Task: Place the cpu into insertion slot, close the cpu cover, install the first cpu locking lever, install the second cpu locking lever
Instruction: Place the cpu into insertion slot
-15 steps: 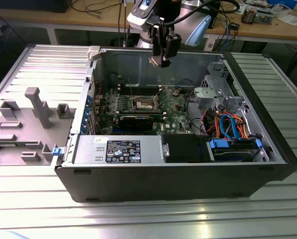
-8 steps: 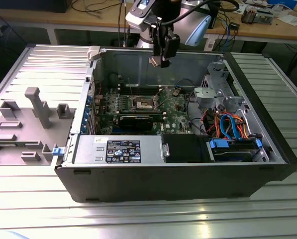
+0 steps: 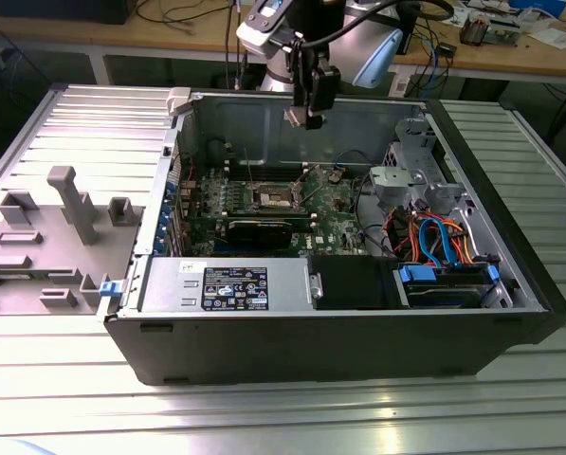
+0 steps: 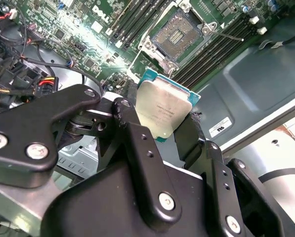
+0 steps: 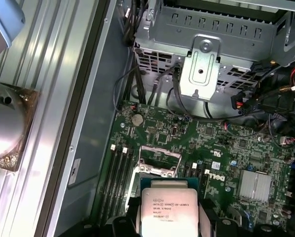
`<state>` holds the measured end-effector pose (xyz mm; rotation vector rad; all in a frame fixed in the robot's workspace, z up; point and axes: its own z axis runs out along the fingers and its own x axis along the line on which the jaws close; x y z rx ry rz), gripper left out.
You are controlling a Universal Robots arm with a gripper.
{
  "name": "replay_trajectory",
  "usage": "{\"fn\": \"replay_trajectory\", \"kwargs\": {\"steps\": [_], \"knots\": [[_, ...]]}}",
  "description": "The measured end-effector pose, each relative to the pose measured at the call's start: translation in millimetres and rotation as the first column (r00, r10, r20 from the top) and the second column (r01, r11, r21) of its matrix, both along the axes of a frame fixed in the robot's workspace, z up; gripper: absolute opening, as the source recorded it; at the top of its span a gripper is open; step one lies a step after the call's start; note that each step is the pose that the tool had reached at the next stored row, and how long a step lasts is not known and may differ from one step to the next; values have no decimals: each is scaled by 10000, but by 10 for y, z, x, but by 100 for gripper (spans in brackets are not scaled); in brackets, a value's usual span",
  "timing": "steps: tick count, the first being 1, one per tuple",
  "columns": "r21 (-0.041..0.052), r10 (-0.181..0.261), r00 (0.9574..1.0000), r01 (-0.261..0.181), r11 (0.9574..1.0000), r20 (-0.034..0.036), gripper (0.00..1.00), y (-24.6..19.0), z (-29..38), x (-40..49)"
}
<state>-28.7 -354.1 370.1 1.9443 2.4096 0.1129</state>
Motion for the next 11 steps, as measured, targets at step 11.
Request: {"fn": "replay_trajectory", "kwargs": {"steps": [11], "knots": [[0,-690,9976,690,9976,0,55,0,-2,0]]}}
